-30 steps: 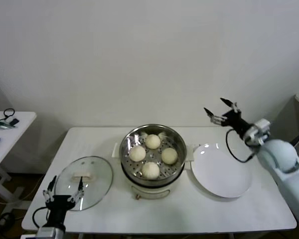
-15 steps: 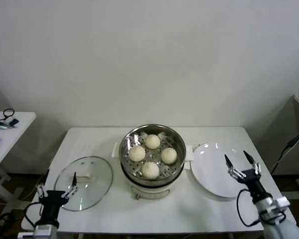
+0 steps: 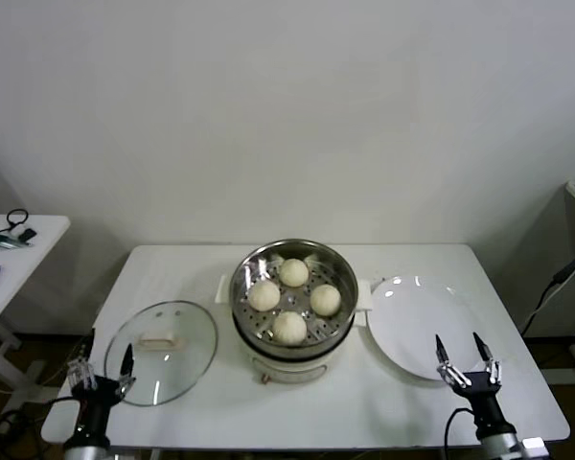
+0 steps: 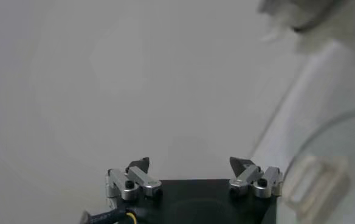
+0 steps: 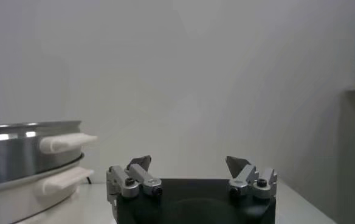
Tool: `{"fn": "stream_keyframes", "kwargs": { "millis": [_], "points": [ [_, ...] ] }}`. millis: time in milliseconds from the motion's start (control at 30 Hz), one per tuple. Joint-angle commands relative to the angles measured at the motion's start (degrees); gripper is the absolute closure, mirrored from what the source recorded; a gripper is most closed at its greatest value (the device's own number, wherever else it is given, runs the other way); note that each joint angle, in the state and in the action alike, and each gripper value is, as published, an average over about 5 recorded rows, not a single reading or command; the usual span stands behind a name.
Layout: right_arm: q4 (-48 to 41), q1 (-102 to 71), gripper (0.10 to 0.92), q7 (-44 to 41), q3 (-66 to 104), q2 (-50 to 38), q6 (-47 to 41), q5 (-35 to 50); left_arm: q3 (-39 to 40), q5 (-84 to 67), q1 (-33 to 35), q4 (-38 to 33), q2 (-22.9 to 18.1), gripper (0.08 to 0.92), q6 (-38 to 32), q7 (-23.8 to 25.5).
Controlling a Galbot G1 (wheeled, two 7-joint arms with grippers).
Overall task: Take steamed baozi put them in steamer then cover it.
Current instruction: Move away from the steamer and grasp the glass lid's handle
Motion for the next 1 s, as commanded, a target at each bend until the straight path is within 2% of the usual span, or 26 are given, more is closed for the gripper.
{"fn": "stream_keyframes", "kwargs": {
  "millis": [33,367,1000],
  "points": [
    [-3.19,0.13,0.203,1.11,-1.52,2.34,3.47,-0.69,0.45,23.7,-0.71,8.13,1.21,0.177,0.2,-5.57],
    [-2.86,0.08,0.203,1.46,-0.68,2.28,3.35,-0.52,1.19,29.41,-6.28,16.68,1.87,0.177,-0.55,-5.96],
    [-1.61,-2.44,0.203,1.76,0.49,3.69,4.57,-0.63,4.39,27.47,-18.57,25.33,2.91,0.177,0.52,-3.4]
  ]
}}
